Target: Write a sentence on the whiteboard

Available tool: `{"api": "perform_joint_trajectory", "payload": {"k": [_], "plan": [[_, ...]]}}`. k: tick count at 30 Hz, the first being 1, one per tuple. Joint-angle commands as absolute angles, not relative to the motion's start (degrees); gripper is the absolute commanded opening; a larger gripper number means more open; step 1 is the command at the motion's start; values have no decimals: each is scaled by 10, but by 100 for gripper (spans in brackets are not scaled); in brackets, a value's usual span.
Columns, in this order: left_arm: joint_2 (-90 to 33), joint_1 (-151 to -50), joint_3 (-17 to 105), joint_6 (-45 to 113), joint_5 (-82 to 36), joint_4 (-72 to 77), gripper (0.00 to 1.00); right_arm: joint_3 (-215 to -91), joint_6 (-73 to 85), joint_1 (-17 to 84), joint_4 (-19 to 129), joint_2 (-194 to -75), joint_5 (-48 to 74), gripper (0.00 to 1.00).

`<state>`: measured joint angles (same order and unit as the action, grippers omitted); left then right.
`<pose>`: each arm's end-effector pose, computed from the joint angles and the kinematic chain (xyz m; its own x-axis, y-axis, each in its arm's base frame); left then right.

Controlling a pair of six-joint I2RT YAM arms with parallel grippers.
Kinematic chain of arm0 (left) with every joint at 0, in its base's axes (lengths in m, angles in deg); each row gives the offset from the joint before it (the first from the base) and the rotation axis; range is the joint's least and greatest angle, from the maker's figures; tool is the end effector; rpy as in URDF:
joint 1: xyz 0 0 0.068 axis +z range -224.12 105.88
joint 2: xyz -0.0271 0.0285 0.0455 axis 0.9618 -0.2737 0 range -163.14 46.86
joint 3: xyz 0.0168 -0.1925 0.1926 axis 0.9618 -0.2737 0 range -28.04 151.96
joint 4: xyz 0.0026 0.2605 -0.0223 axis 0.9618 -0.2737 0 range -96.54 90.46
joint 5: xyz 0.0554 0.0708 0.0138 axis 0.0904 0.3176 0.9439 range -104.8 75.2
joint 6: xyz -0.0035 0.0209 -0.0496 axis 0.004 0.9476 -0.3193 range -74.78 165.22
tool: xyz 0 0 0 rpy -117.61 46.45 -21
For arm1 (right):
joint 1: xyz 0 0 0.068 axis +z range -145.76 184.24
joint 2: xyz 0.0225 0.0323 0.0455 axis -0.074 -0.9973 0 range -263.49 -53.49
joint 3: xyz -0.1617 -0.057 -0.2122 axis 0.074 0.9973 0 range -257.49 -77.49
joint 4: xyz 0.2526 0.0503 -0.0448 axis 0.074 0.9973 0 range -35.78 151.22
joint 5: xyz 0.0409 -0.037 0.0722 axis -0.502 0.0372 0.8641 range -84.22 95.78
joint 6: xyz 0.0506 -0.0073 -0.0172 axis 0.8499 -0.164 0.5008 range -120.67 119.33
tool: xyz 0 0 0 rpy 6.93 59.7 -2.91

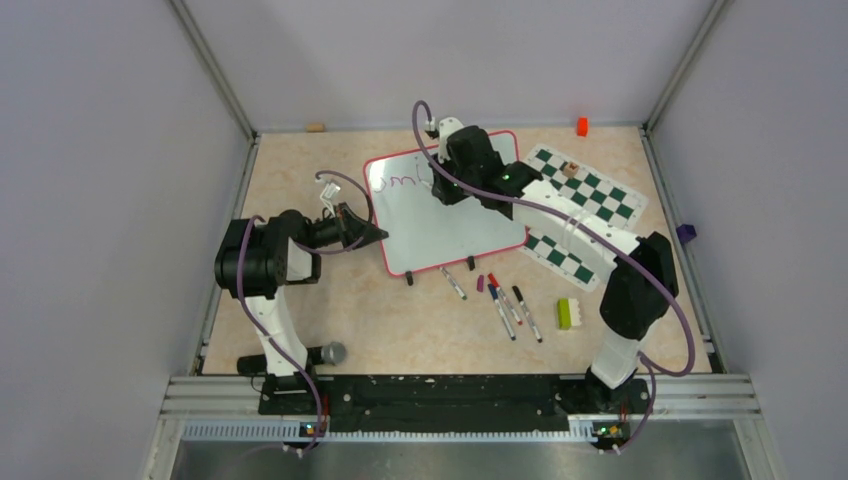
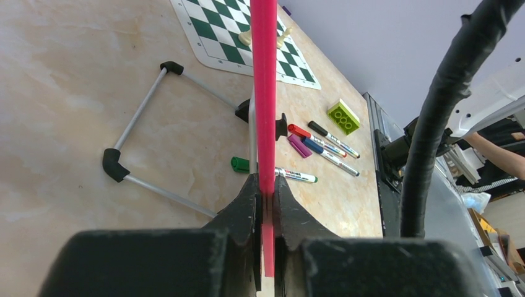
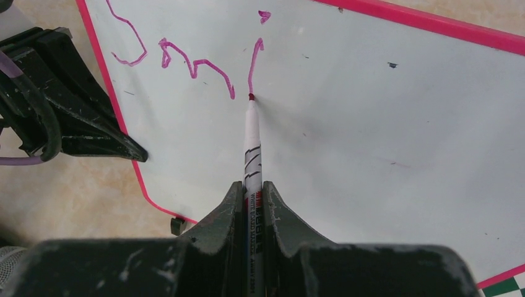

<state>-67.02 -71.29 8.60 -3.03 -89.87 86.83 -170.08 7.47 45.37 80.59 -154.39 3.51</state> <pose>0.3229 -0.0186 0.1424 -0.5959 -0.2219 -0.7718 0.7442 0.2086 -0.6345 0.3105 0.2693 0.3344 -0.5139 -0.2607 -0.8173 -0.5656 0.8193 0.0942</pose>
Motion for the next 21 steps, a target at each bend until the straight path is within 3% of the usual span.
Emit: {"api": "perform_joint_trajectory", "payload": {"k": [1, 21], "plan": [[-659, -724, 96, -11, -935, 932, 0, -1709, 82, 452, 802, -1521, 40, 0], [-660, -724, 96, -10, -936, 931, 0, -1781, 94, 423, 795, -1534, 52, 0]]}}
